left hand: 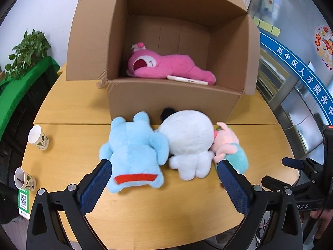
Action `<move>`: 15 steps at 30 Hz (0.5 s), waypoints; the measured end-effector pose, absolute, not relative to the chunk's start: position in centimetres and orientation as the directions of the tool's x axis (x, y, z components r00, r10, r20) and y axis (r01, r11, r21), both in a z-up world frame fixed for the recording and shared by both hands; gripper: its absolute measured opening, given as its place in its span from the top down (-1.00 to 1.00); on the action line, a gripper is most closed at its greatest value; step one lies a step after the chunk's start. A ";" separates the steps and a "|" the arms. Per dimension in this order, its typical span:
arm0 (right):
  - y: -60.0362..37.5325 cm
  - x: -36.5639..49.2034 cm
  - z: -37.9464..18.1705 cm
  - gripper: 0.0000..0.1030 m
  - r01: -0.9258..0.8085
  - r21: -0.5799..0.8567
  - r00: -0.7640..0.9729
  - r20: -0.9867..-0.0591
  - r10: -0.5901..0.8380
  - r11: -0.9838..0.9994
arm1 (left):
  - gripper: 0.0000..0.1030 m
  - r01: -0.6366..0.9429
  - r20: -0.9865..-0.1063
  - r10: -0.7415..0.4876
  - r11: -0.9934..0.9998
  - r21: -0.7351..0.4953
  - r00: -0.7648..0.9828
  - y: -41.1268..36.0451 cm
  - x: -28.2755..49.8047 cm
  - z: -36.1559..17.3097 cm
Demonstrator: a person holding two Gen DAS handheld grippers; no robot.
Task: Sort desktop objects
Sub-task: 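Move both tools toward the light blue plush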
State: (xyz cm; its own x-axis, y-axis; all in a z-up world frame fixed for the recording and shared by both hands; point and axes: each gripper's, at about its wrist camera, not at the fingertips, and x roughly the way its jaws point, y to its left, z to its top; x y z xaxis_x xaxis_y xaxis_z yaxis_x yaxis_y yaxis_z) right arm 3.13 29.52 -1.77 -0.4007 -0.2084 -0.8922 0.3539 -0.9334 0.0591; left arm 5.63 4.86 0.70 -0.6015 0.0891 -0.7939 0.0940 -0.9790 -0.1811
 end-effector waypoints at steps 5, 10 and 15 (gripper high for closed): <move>28.4 5.4 -1.0 -0.99 0.356 0.026 -0.421 -0.888 -0.185 -0.934 | -0.99 0.094 -0.810 0.125 -0.972 -0.216 -0.573 3.1 6.5 -0.4; 27.7 5.3 -1.6 -0.99 0.362 0.094 -0.377 -0.895 -0.238 -0.927 | -0.99 0.118 -0.828 0.130 -0.966 -0.229 -0.545 1.5 6.5 -1.6; 26.2 3.5 -4.0 -0.99 0.427 0.183 -0.294 -0.898 -0.327 -0.886 | -0.99 0.181 -0.839 0.169 -0.936 -0.301 -0.517 -0.6 5.5 -2.5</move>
